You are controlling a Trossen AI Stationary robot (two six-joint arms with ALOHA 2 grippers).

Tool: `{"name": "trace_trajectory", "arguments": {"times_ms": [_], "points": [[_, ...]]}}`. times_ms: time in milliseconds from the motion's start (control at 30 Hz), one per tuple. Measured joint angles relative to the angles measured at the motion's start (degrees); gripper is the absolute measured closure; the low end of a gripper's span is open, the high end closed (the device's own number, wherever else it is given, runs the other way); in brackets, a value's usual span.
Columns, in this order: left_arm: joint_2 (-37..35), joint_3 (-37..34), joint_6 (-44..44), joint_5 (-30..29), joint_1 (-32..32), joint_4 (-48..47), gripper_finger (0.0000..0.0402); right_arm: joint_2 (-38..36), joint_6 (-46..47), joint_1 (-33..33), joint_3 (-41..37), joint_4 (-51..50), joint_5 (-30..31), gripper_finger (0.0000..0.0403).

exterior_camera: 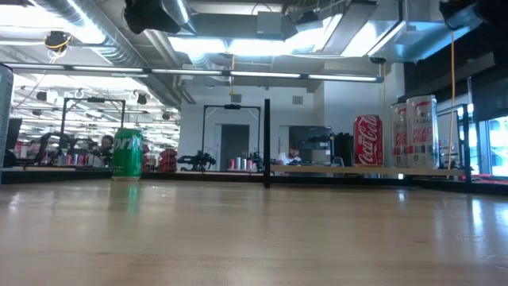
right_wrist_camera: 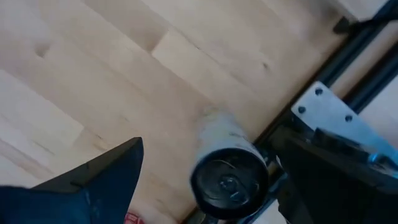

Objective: Place canned beverage on shelf
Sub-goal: Put the top red soda can on the shelf aligned with the other red soda can

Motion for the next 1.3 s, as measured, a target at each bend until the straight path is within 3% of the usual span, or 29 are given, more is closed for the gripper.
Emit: {"name": "trace_trajectory", "arguments": {"times_ms": [200, 333, 567, 733, 1067, 1300], "points": [[0.02, 0.00, -0.02, 0.00, 0.00, 0.17, 0.0070, -1.19, 0.14, 0.00, -1.92, 0.02, -0.94, 0.0029], [0.02, 0.00, -0.04, 0.00, 0.00, 0.38, 0.0070, -0.72, -1.44, 0.00, 1.04, 1.07, -0.65, 0.0029], [0.02, 0.00, 0.45, 0.00, 0.00, 2.09, 0.0070, 3.53, -4.65, 2.72, 3.79, 14.58, -4.90, 0.0029], [0.02, 0.00, -0.36, 0.01, -0.06, 2.16, 0.0070, 7.81, 0.09, 10.67, 3.79, 19.62, -10.21, 0.0029], [0.02, 0.00, -0.56, 0.13, -0.35, 2.16, 0.0070, 14.68, 23.15, 29.55, 3.82, 22.72, -17.42, 0.0029], [0.02, 0.00, -0.23, 0.22, -0.35, 2.16, 0.0070, 20.75, 31.76, 37.86, 3.82, 25.85, -18.37, 0.0029]]}}
